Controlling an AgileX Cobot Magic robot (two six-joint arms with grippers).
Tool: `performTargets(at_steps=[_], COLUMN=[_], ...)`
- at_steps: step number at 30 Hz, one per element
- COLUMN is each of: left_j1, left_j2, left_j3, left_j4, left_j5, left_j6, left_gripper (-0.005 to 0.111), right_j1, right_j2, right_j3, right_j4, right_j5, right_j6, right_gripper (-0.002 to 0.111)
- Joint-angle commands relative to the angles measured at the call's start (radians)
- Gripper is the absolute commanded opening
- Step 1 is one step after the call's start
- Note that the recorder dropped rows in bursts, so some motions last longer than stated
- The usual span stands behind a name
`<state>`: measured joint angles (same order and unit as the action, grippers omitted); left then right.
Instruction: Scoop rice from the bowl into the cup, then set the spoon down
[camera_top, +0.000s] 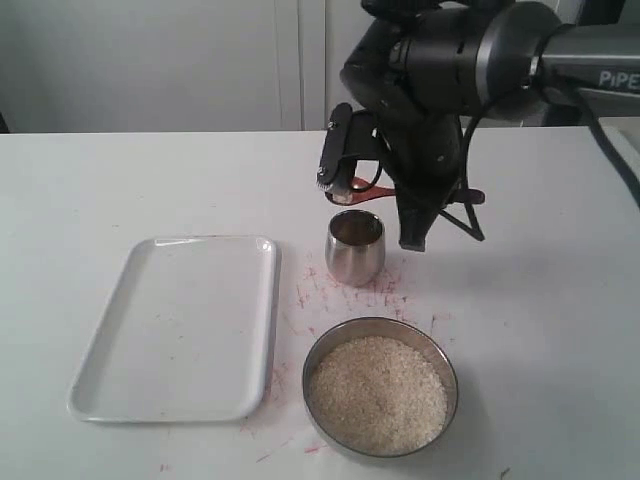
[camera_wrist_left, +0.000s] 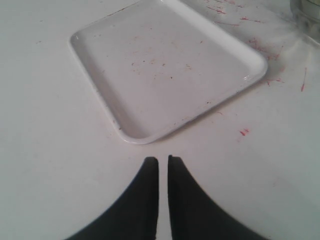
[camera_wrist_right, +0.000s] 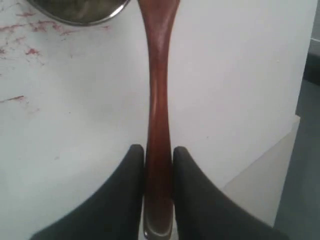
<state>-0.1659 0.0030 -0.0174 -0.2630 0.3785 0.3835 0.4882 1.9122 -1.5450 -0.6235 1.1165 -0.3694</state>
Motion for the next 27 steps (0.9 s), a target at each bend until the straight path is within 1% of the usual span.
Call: performTargets(at_steps=[1,7,8,12,21,27], left_j1=[-0.007,-0.007,-0.007,-0.007,-0.007,-0.007], left_j2=[-0.003,-0.003,-0.003,-0.003,-0.003,-0.003], left_j3=[0.005,0.005,0.005,0.005,0.005,0.005], left_j4=[-0.005,-0.005,-0.005,-0.005,-0.005,-0.005], left_j5=[0.003,0.003,0.003,0.003,0.003,0.003], left_j6=[0.003,0.003,0.003,0.003,0.003,0.003], left_gripper=[0.014,0.014,0.014,0.014,0.014,0.014], right_j1=[0.012,0.012,0.012,0.012,0.012,0.012], right_j2=[0.000,0.000,0.000,0.000,0.000,0.000], right_j3=[-0.004,-0.001,-0.001,-0.001,-0.001,-0.001], right_j4=[-0.057,-0.067,-0.067,-0.071,-0.140,-0.140], right_j5=[0.017,0.084,0.102,0.105,0.105,0.105], right_j6=[-0.025,-0.050,-0.079,-0.129,-0.131,-0.168], right_gripper=[0.000,0.000,0.000,0.000,0.000,0.000])
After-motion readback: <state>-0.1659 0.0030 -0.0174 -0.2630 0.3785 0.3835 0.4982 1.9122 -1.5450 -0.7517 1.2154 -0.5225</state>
